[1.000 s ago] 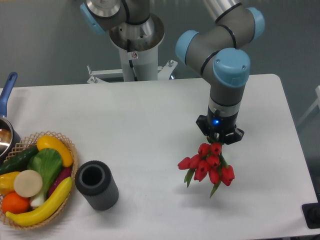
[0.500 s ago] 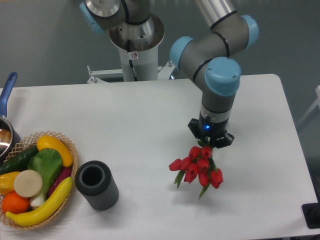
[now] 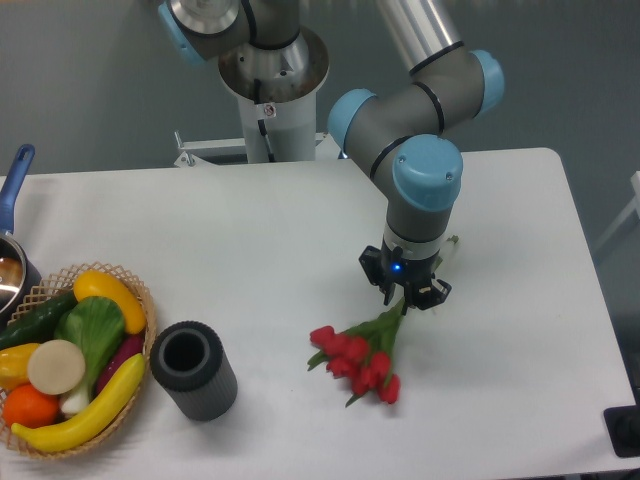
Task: Place the flowers on the table
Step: 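Open the gripper to release the tulips and lift away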
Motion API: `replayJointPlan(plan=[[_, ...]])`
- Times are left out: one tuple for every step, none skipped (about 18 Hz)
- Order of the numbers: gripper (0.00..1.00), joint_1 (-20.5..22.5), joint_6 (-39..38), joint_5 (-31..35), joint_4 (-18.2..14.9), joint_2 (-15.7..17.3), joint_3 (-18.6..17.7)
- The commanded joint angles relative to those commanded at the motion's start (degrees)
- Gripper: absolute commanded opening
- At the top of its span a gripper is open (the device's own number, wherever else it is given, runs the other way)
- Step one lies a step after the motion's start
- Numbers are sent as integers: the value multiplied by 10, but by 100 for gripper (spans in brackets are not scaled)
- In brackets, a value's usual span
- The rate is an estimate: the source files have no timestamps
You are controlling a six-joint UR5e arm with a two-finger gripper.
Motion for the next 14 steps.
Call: replayJointPlan(plan=[[100,1,0,0,0,1,-1],[100,1,0,1,3,1,-1],[100,2,1,2,11,2,-2],[100,3,3,3,21,4,-4],[100,4,2,4,26,4,-4],[100,7,6,6,31,5,-4],[100,10,7,6,32,9,-7],[100,14,8,6,32,12,-7],[100,19,11,4,31,15,-7],[100,24,21,5,27,19,-6],[100,25,39,4,25,22,-4],[100,34,61,5,20,23,-1],[100,41,82,6,12,26,2],[100,47,101,7,0,27,8]])
